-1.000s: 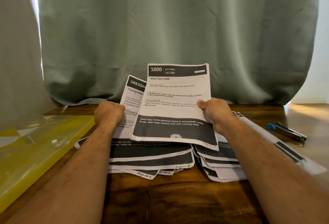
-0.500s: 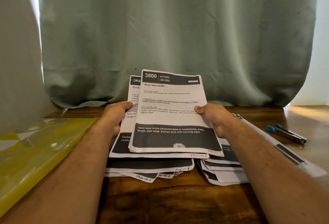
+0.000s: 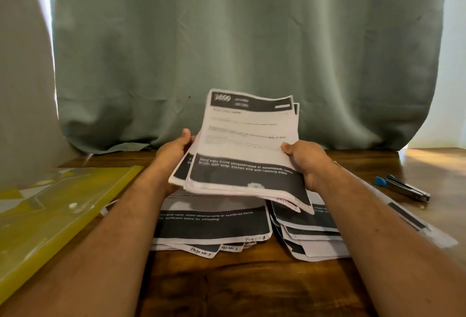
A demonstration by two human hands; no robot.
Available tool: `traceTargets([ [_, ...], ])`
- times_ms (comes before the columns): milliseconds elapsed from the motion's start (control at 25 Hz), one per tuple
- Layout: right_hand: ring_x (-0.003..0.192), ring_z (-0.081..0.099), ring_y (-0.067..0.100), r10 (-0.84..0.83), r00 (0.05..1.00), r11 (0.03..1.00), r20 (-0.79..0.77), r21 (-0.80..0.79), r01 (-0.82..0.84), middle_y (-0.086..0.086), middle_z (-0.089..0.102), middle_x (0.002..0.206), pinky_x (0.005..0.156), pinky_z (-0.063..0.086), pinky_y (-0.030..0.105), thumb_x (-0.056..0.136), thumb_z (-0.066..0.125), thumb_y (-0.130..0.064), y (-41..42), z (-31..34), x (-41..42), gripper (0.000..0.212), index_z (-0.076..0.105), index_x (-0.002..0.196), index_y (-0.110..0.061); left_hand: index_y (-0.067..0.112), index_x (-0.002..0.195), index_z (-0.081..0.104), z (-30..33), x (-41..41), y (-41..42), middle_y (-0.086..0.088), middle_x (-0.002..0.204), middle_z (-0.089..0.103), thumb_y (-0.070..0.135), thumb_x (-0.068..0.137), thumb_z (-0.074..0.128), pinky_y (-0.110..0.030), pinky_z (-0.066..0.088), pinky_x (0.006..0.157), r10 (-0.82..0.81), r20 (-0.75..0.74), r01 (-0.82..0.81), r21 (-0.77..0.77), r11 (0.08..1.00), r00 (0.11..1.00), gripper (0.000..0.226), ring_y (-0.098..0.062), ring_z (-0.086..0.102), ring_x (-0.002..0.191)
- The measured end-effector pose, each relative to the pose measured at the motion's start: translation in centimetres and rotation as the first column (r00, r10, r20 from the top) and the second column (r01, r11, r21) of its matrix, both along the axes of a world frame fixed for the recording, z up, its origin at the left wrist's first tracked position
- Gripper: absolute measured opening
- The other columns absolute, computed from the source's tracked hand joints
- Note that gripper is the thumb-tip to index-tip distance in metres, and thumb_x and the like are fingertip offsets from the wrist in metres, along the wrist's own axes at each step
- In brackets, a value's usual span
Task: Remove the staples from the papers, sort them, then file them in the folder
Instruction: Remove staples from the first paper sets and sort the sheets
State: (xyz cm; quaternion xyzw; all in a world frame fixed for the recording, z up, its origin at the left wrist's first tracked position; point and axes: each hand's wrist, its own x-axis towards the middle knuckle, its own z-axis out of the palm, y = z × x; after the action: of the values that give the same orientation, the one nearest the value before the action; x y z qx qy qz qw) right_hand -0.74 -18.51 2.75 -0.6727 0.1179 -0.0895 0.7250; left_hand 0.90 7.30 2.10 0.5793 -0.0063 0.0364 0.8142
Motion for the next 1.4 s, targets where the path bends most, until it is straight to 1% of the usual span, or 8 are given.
traceTargets([
  [160,0.067,0.070,0.026,-0.136,0.991,0.980,-0.018,0.146,0.137,0.012,0.072,0.087,0.050,0.055,0.029,0.096,0.060,-0.018,-2.6,0.4,0.1,0.023,0.062,0.115,-0.006,0.005,0.120,0.065,-0.5,0.2,-0.2,-0.009,0.090,0.078,0.036,0.107,0.041,-0.025,0.061,0.058,-0.014,0.019,0.013,0.048,0.999,1.000,0.041,-0.014,0.076,0.073],
  [400,0.032,0.053,0.015,-0.204,0.968,0.974,-0.147,0.074,0.216,0.009,0.060,0.070,0.030,0.039,0.020,0.098,0.052,-0.011,-7.0,-0.7,-1.0,0.024,0.060,0.117,0.001,0.002,0.117,0.065,-1.1,0.3,-0.6,-0.014,0.097,0.075,0.029,0.109,0.038,-0.026,0.063,0.065,0.022,-0.036,-0.014,0.212,0.977,0.999,0.039,-0.019,0.074,0.081],
  [560,0.057,0.059,0.023,-0.195,0.972,0.980,-0.132,-0.069,0.187,0.013,0.063,0.076,0.044,0.044,0.029,0.096,0.057,-0.014,-7.6,-0.9,-1.5,0.025,0.061,0.116,0.002,0.000,0.121,0.064,-1.5,0.1,-1.5,-0.016,0.100,0.074,0.038,0.107,0.042,-0.029,0.063,0.064,0.000,-0.074,0.019,0.264,0.964,0.997,0.046,-0.023,0.074,0.086],
  [760,0.076,0.066,0.027,-0.071,0.996,0.960,-0.058,-0.275,0.053,0.012,0.070,0.088,0.062,0.051,0.031,0.096,0.061,-0.017,-6.0,0.3,-0.9,0.021,0.064,0.110,-0.003,0.007,0.122,0.064,-1.7,-0.8,-3.5,-0.016,0.111,0.074,0.071,0.086,0.047,-0.037,0.062,0.071,-0.263,-0.103,0.279,0.196,0.940,0.959,0.076,-0.027,0.074,0.093],
  [880,0.078,0.068,0.027,-0.024,0.998,0.945,-0.051,-0.327,0.006,0.013,0.073,0.090,0.067,0.055,0.034,0.098,0.057,-0.019,-6.4,-0.2,-0.7,0.020,0.064,0.112,-0.006,0.012,0.129,0.062,-2.2,-1.3,-5.1,-0.013,0.117,0.073,0.046,0.101,0.049,-0.045,0.060,0.087,-0.351,-0.089,0.362,0.219,0.906,0.932,0.046,-0.030,0.072,0.105],
  [1040,0.087,0.068,0.023,0.025,1.000,0.916,0.019,-0.401,-0.015,0.015,0.072,0.101,0.069,0.056,0.032,0.099,0.056,-0.020,-6.7,-0.5,-0.6,0.026,0.061,0.118,-0.004,0.011,0.124,0.062,-1.6,-2.1,-7.5,-0.014,0.117,0.073,0.000,0.102,0.045,-0.040,0.064,0.072,-0.357,-0.061,0.362,0.173,0.916,0.932,0.030,-0.029,0.074,0.096],
  [1160,0.073,0.070,0.016,0.036,0.992,0.967,0.118,-0.254,-0.005,0.003,0.073,0.093,0.056,0.053,0.025,0.097,0.059,-0.018,-6.7,0.1,-0.8,0.016,0.060,0.112,-0.011,0.009,0.121,0.064,0.9,-1.7,-8.6,-0.015,0.113,0.074,-0.005,0.094,0.053,-0.042,0.064,0.073,-0.365,-0.019,0.357,0.260,0.897,0.931,0.032,-0.035,0.073,0.097],
  [1400,0.092,0.074,0.021,0.079,0.946,0.982,0.316,-0.190,-0.018,-0.002,0.075,0.107,0.082,0.059,0.040,0.089,0.070,-0.014,-8.3,0.0,-1.0,0.031,0.059,0.118,-0.019,0.010,0.112,0.067,0.9,-1.1,-10.9,-0.010,0.102,0.077,-0.005,0.089,0.059,-0.039,0.062,0.072,-0.160,0.114,0.127,0.256,0.958,0.980,0.028,-0.029,0.074,0.090],
])
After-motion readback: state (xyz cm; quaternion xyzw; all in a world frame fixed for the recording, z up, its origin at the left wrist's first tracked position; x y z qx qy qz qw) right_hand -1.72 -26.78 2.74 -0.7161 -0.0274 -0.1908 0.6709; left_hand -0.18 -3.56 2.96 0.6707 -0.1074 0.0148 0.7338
